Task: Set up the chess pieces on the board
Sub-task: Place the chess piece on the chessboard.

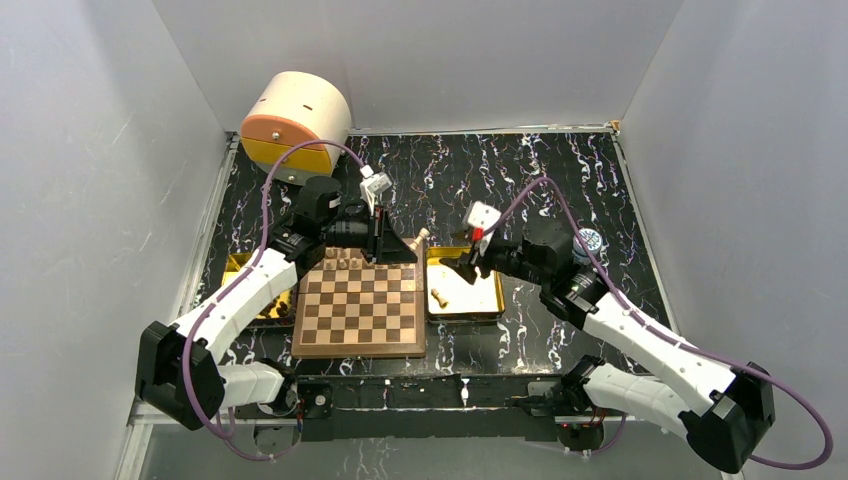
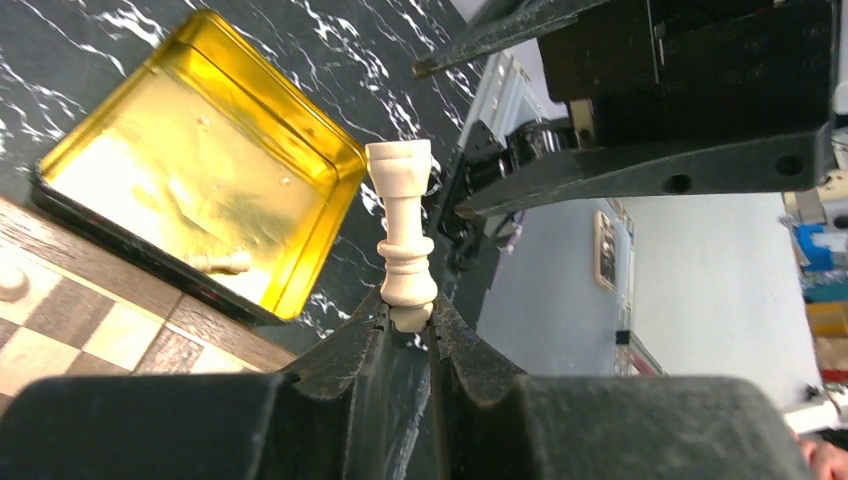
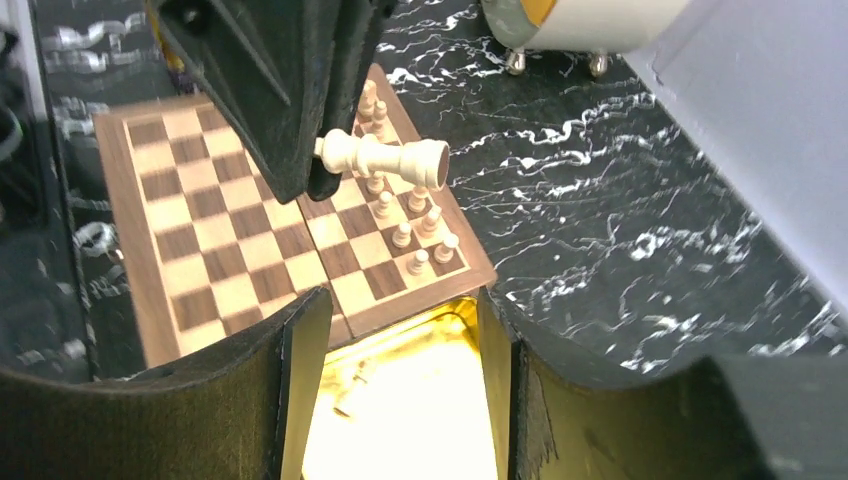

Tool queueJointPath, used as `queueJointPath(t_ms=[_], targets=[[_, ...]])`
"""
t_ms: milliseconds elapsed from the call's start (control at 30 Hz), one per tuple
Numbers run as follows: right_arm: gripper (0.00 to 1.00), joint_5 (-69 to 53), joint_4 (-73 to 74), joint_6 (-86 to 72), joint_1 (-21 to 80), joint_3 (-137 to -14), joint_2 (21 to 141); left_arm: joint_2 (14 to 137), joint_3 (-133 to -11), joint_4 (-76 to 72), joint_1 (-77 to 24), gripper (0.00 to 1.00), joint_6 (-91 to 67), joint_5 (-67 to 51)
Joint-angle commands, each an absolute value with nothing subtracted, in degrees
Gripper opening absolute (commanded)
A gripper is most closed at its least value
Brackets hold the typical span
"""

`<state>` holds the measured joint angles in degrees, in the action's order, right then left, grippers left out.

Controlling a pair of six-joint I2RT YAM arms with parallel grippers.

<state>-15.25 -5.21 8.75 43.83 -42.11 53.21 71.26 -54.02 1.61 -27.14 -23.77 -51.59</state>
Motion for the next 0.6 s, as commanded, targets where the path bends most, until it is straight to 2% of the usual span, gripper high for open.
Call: queueJointPath(t_ms=[0,267,567], targets=[[0.63,-25.75,-2.48,36.82,43.79,-46.46,54.86,71.0,-57.47,9.7,-26.98,0.0,-20.85,-58.01],[0.62,-26.89,-0.11,50.96,44.06,-53.22,62.78,70.84,-57.37,14.0,-26.98,0.0,-19.37,-57.76],[0.56,-27.28,6.06,63.72,47.1,-55.62,66.07,71.79,-57.81,16.25,-26.98,0.0,-19.27,-57.81]])
